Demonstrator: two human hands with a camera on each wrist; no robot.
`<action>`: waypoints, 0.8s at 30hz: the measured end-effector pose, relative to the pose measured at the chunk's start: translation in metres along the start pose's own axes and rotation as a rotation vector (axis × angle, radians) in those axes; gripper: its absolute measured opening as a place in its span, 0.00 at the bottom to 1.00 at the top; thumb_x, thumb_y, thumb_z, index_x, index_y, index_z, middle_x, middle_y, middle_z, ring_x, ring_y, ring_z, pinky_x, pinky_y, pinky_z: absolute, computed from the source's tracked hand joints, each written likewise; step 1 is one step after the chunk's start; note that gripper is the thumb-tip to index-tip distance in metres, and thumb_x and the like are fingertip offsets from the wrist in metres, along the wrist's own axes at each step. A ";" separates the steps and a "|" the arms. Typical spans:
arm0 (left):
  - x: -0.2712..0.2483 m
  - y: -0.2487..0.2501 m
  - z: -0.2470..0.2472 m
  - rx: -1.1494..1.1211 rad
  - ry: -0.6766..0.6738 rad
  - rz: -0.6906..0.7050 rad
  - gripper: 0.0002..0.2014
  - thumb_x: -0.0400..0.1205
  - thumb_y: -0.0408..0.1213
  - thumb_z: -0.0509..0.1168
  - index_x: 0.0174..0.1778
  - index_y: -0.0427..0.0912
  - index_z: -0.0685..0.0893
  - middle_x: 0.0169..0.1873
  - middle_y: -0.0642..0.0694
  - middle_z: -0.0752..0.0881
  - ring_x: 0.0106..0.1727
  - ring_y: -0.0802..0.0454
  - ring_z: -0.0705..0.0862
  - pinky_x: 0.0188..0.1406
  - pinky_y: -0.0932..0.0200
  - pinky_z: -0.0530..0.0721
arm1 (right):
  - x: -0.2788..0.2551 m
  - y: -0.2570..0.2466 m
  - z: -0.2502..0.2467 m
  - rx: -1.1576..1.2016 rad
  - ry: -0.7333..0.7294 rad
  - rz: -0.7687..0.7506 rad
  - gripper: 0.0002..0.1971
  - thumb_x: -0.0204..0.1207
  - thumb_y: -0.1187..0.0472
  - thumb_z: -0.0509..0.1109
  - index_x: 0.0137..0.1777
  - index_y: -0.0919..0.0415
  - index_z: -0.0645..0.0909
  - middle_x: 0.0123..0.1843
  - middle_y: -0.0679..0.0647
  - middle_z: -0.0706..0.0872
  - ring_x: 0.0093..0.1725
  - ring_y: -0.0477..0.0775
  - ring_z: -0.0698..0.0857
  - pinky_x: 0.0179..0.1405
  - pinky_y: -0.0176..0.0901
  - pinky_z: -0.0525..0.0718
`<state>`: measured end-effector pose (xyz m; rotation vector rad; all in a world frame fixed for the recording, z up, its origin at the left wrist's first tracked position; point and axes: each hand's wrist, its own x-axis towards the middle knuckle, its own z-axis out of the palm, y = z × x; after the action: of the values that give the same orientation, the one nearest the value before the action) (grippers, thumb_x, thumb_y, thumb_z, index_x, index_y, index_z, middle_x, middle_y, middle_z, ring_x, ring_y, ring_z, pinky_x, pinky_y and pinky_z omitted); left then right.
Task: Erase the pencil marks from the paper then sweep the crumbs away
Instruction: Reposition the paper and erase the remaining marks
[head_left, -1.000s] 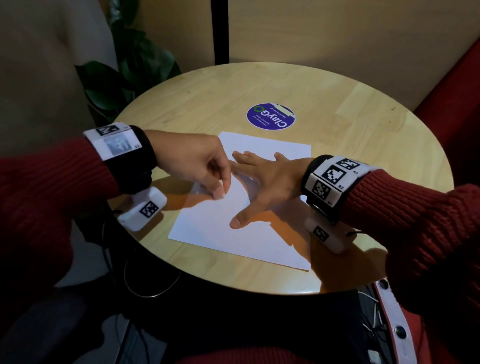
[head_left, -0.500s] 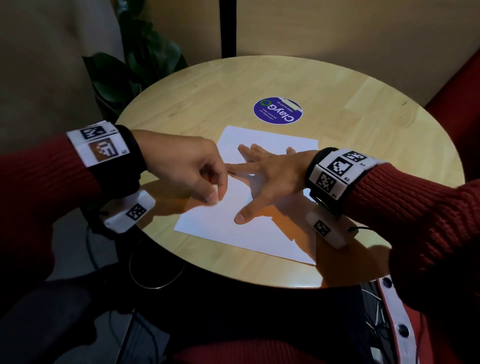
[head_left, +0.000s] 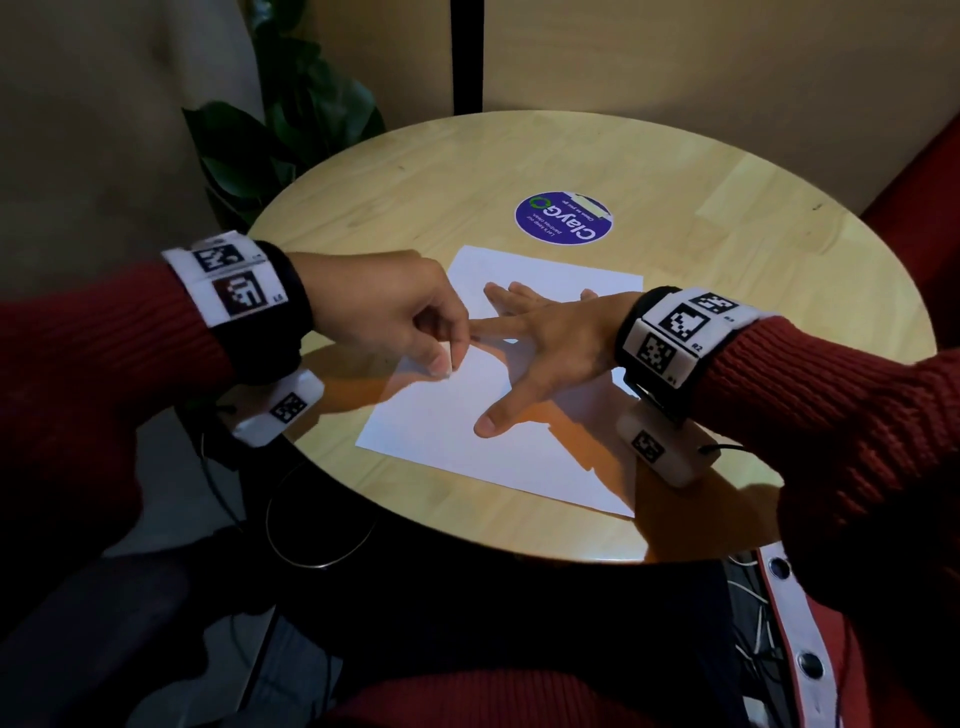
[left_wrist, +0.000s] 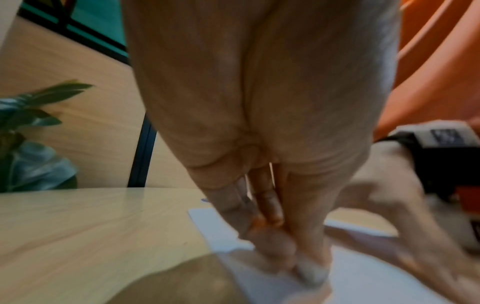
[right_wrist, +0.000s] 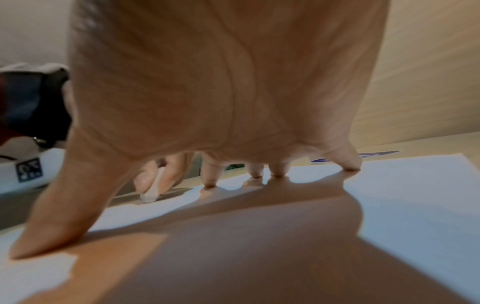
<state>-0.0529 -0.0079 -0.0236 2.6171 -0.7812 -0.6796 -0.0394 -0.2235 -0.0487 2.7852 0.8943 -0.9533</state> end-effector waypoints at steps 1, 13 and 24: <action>-0.001 -0.001 0.001 -0.009 -0.013 0.003 0.04 0.84 0.40 0.79 0.50 0.55 0.96 0.40 0.55 0.96 0.41 0.57 0.92 0.45 0.58 0.88 | 0.000 0.001 0.000 0.004 0.003 0.003 0.61 0.54 0.12 0.71 0.83 0.15 0.36 0.92 0.41 0.27 0.90 0.48 0.27 0.82 0.85 0.38; 0.030 -0.005 -0.017 -0.104 0.259 -0.063 0.01 0.85 0.39 0.78 0.49 0.49 0.95 0.40 0.49 0.96 0.38 0.55 0.91 0.43 0.61 0.86 | -0.004 0.037 -0.011 0.156 0.054 0.059 0.64 0.61 0.20 0.76 0.92 0.40 0.48 0.92 0.34 0.35 0.92 0.46 0.42 0.90 0.63 0.50; 0.075 0.004 -0.017 -0.140 -0.105 -0.024 0.01 0.84 0.35 0.77 0.49 0.42 0.93 0.37 0.47 0.94 0.37 0.55 0.89 0.41 0.62 0.87 | 0.003 0.039 0.001 0.061 0.048 0.096 0.70 0.57 0.14 0.71 0.89 0.32 0.29 0.91 0.44 0.26 0.89 0.46 0.26 0.86 0.75 0.33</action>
<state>0.0094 -0.0516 -0.0339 2.4850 -0.7050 -0.8525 -0.0165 -0.2551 -0.0554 2.8841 0.7408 -0.9174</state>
